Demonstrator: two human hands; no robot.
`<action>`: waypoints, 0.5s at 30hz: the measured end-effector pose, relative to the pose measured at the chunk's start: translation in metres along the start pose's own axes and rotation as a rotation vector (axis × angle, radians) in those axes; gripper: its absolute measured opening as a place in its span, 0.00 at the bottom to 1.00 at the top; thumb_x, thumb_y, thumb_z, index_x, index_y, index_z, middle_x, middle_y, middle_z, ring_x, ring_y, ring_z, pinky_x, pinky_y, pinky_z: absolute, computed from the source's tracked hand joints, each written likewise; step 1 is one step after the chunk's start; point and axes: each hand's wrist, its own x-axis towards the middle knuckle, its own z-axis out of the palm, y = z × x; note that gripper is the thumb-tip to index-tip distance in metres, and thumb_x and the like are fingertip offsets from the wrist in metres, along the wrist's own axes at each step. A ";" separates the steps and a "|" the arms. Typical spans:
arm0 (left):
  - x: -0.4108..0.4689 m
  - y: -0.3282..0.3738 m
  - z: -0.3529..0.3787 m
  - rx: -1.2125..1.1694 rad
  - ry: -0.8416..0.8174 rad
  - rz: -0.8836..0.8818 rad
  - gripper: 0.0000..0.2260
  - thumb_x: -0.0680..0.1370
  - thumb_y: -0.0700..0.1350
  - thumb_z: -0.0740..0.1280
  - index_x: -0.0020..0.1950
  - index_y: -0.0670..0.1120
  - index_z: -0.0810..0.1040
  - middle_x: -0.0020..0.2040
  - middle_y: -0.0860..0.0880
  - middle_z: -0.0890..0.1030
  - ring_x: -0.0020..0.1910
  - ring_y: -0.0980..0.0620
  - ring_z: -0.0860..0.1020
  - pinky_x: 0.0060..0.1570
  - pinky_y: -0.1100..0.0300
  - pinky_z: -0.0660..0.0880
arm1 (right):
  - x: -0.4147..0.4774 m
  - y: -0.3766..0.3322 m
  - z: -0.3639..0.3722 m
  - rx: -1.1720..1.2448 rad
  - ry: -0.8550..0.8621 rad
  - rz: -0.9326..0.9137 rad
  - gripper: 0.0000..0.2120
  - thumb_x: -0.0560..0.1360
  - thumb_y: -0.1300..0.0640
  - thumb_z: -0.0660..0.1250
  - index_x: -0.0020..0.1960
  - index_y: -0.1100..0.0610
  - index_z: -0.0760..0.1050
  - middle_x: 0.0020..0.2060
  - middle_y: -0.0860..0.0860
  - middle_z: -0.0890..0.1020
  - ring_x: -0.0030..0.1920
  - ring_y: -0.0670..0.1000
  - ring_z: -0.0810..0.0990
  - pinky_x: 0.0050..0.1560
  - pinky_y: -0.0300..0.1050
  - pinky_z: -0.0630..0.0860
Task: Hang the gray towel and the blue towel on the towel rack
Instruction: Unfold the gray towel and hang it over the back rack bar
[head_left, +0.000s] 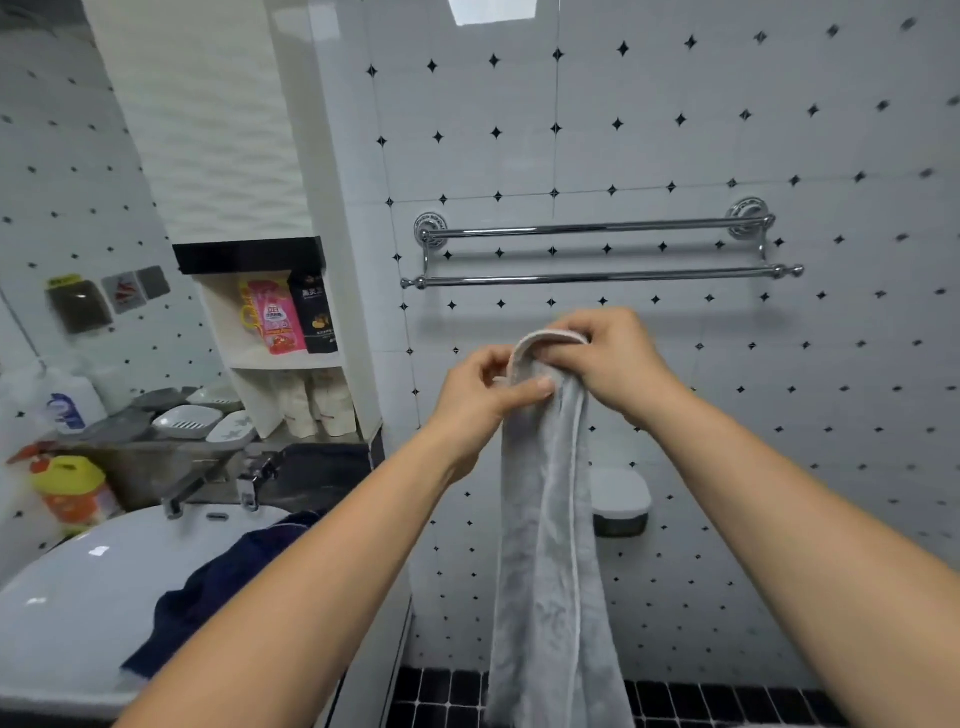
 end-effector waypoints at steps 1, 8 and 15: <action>-0.003 -0.010 0.001 -0.004 -0.046 -0.046 0.14 0.69 0.38 0.76 0.53 0.40 0.80 0.50 0.42 0.84 0.47 0.50 0.82 0.45 0.59 0.79 | 0.002 -0.006 -0.003 0.070 0.022 -0.004 0.05 0.69 0.65 0.72 0.39 0.55 0.82 0.32 0.51 0.81 0.33 0.45 0.76 0.36 0.39 0.71; -0.032 -0.108 0.012 -0.048 -0.225 -0.352 0.10 0.70 0.40 0.76 0.50 0.41 0.84 0.48 0.43 0.86 0.48 0.44 0.84 0.48 0.52 0.81 | 0.020 -0.026 -0.044 0.240 0.212 -0.033 0.08 0.70 0.64 0.72 0.35 0.53 0.82 0.30 0.47 0.80 0.33 0.44 0.75 0.36 0.38 0.72; 0.012 -0.104 -0.021 0.147 -0.020 -0.183 0.10 0.70 0.34 0.72 0.33 0.48 0.84 0.30 0.54 0.80 0.33 0.54 0.75 0.34 0.63 0.72 | 0.001 0.001 -0.075 -0.110 -0.001 0.154 0.20 0.67 0.65 0.77 0.57 0.54 0.81 0.34 0.51 0.81 0.34 0.44 0.76 0.38 0.35 0.74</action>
